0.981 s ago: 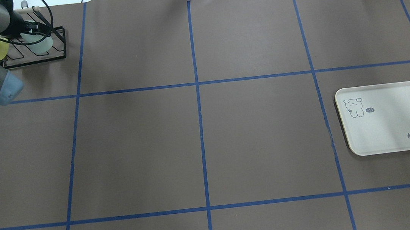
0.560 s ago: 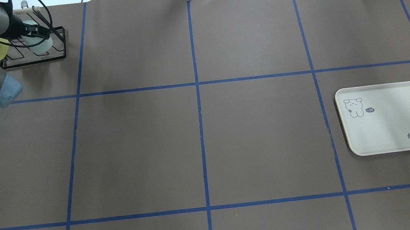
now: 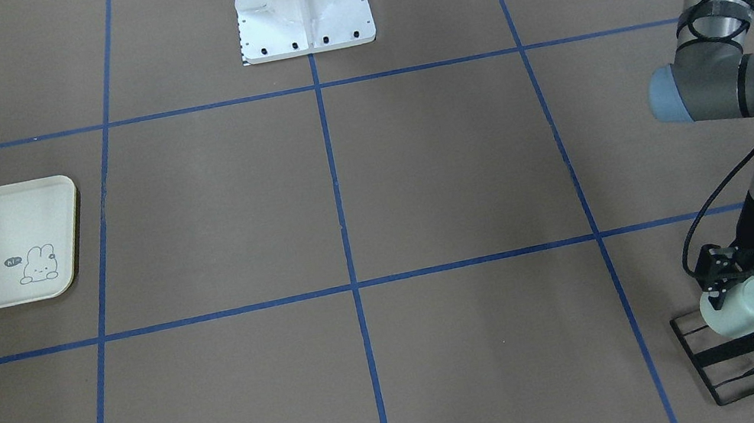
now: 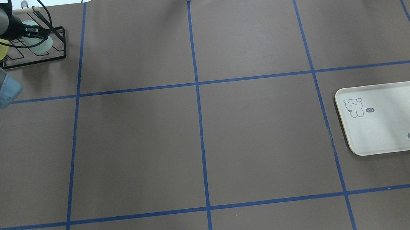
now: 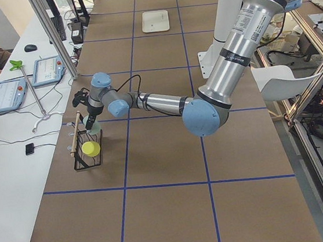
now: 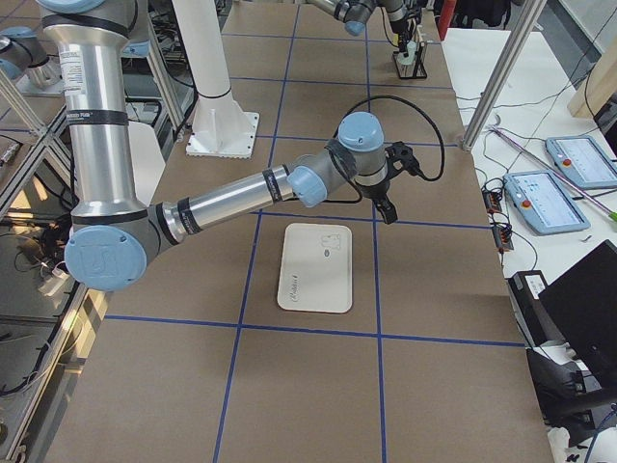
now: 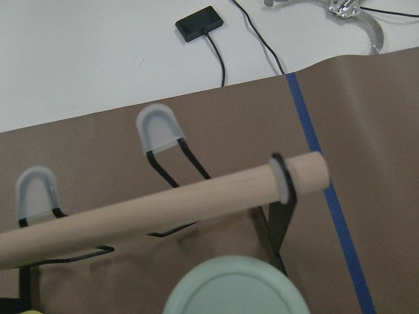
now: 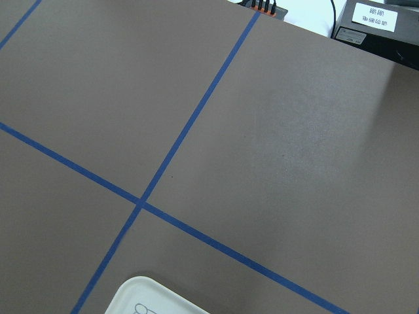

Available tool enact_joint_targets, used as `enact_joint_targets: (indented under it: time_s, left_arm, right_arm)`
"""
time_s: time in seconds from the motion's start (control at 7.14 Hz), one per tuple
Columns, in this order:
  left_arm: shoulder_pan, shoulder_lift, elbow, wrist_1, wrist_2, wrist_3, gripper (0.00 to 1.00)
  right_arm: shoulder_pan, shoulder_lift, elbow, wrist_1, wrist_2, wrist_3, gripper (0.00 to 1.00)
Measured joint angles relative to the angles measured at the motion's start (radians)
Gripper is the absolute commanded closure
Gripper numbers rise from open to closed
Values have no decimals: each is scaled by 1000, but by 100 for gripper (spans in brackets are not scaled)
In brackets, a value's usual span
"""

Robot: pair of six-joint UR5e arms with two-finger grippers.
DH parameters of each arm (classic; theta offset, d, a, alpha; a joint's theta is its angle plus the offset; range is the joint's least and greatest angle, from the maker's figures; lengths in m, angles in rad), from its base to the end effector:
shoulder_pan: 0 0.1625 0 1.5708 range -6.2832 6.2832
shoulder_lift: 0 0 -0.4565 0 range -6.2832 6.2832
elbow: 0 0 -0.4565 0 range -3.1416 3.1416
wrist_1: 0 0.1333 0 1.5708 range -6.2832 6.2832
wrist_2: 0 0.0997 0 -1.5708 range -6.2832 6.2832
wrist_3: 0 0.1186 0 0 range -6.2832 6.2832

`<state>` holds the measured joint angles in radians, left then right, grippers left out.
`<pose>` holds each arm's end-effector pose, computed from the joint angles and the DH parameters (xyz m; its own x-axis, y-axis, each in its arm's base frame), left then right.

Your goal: Left arm grabs green cup and hands to right arm on tray

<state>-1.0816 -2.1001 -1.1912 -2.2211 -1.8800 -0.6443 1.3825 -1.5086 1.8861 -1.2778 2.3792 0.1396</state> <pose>0.3053 -0.7805 0.4956 0.7869 0.1426 -0.6004 0.1817 0.8763 0.4462 -0.0622 -0.5804 0.4521 0.6090 -0.4581 0.6476 0.0625 0.8416 0.5365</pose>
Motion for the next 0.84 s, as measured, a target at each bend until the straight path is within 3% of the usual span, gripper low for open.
enact_joint_targets:
  time_s: [0.14,0.84]
  left_arm:
    - [-1,1,-2,0,0,3,89]
    - [-25,24,-80,-1,-8,47,97]
  right_arm:
    - [0,0,0,0,0,0,0]
    - [1,1,1,0,-1,0,0]
